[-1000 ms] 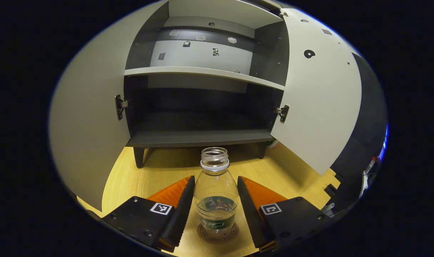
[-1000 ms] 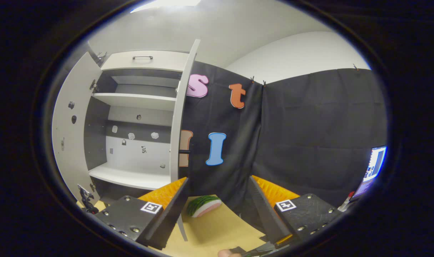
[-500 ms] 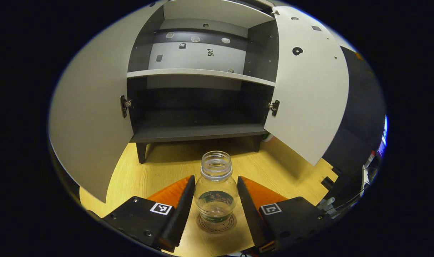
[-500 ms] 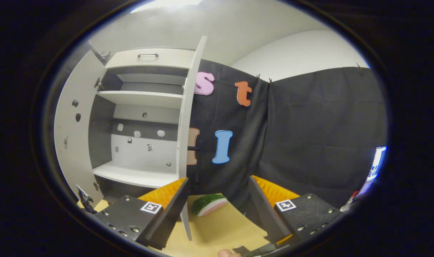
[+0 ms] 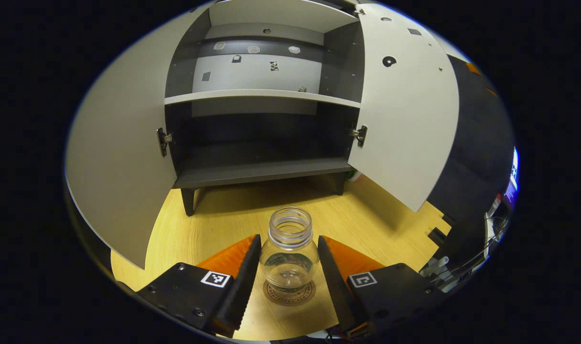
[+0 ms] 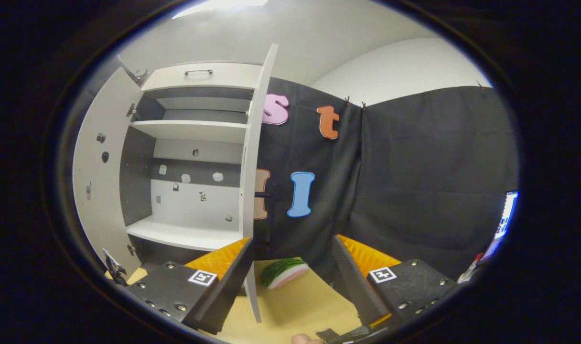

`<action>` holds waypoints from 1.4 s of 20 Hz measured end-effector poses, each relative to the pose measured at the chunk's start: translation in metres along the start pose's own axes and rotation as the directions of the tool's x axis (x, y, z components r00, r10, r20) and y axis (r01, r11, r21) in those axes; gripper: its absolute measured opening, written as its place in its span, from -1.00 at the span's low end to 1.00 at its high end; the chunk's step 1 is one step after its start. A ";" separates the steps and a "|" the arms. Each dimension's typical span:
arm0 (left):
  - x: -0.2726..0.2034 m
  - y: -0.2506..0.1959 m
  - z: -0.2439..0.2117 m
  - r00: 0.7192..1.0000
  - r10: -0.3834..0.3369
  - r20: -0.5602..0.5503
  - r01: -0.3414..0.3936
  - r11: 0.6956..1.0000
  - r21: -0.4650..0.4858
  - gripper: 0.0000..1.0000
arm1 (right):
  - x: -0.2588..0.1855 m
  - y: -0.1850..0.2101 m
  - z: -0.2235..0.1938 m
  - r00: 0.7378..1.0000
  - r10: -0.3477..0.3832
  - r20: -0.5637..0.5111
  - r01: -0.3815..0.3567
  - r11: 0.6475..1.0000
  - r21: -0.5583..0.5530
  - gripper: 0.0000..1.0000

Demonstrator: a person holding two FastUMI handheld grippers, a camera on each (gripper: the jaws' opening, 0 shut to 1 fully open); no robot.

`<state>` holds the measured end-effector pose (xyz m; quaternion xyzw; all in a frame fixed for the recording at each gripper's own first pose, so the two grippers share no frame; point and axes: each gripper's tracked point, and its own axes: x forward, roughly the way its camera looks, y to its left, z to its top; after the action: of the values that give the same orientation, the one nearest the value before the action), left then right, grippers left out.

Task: Grasp the bottle in the cabinet with the left hand and place it on the coaster, then close the right door with the right hand and the left door with the left hand.

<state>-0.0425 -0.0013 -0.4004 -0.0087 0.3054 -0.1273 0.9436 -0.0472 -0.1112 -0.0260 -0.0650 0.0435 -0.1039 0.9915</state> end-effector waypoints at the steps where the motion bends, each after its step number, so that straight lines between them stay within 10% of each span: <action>1: -0.001 0.000 0.000 1.000 -0.002 -0.002 0.002 1.000 0.007 0.51 | 0.003 -0.001 0.000 1.000 -0.001 -0.002 0.001 1.000 0.003 0.99; 17: -0.015 -0.008 0.015 1.000 0.003 0.025 -0.004 1.000 0.014 0.61 | -0.004 0.003 -0.008 1.000 0.008 -0.017 -0.008 1.000 -0.001 1.00; 28: -0.094 0.001 0.165 0.949 0.096 0.299 -0.091 0.995 -0.032 0.64 | 0.029 -0.002 0.005 0.999 0.032 0.014 -0.032 0.999 -0.028 1.00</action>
<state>-0.0198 0.0127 -0.2126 -0.0221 0.1597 -0.0769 0.9839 -0.0186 -0.1192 -0.0228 -0.0789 0.0388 -0.0870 0.9923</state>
